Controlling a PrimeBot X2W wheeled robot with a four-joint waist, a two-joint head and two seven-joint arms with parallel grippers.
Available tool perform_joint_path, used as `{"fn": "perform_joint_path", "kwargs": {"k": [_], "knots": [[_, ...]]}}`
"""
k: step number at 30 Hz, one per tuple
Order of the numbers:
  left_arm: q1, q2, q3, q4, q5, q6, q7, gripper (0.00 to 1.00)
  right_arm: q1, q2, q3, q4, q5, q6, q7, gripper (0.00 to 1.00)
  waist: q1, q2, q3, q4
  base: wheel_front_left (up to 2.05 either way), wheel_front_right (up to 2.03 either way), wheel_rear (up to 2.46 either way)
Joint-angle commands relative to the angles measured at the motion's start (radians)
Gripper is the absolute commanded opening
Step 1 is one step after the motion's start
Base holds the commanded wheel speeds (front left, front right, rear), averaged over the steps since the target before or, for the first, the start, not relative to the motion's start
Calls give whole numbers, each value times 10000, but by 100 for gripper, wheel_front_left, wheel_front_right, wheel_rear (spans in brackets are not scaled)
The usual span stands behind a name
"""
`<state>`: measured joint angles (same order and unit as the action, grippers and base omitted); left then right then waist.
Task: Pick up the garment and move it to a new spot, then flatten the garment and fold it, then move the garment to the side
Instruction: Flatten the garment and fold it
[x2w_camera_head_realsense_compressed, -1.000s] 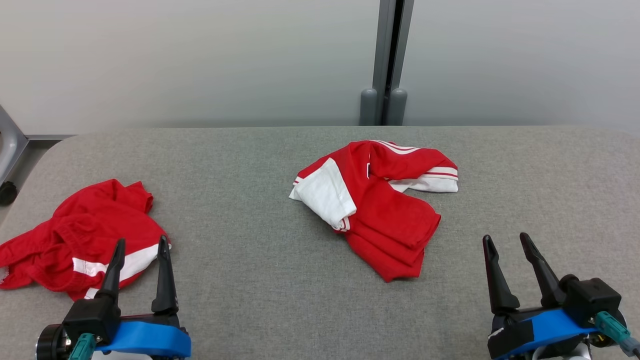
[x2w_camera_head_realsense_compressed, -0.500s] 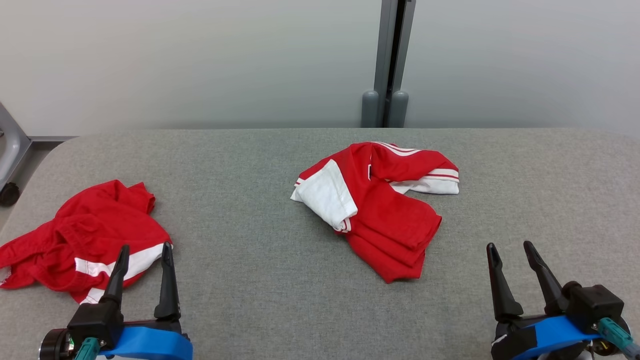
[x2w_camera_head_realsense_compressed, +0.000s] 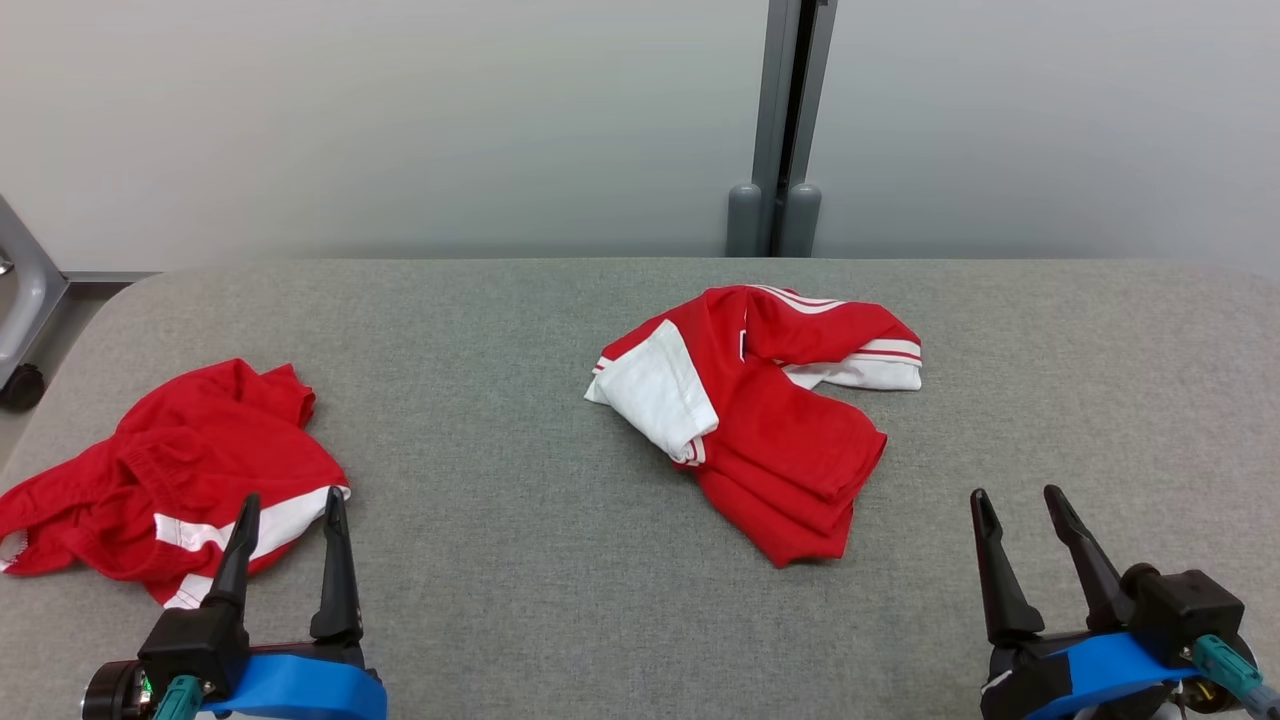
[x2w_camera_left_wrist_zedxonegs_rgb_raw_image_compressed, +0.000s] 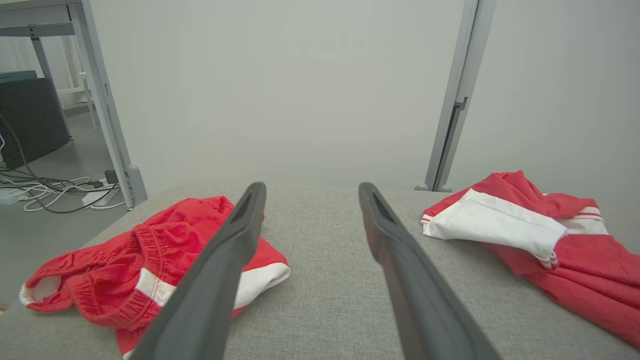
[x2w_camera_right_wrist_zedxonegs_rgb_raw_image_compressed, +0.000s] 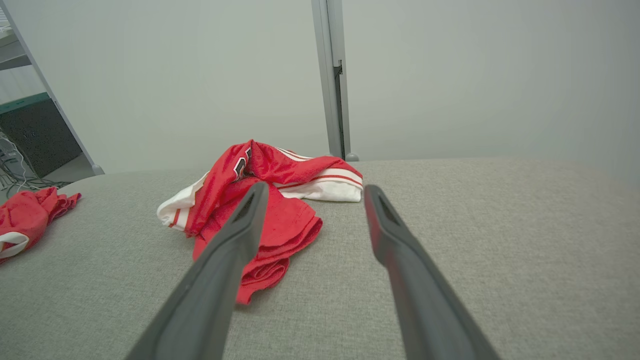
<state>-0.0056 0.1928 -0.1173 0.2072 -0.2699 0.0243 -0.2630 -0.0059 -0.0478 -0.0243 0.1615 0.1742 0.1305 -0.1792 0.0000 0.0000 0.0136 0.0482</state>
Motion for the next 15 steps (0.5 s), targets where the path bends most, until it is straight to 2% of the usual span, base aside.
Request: {"fn": "perform_joint_path", "kwargs": {"k": [1,15], "knots": [[14,5,19,20,72,-35,-26,100,76,-47,13,14,5,5,-1,100,0,0,-10,0,0,0,0],[-82,-83,128,131,133,-123,-26,100,25,-47,11,-51,-66,5,76,100,0,0,-16,-38,0,0,0]]}}
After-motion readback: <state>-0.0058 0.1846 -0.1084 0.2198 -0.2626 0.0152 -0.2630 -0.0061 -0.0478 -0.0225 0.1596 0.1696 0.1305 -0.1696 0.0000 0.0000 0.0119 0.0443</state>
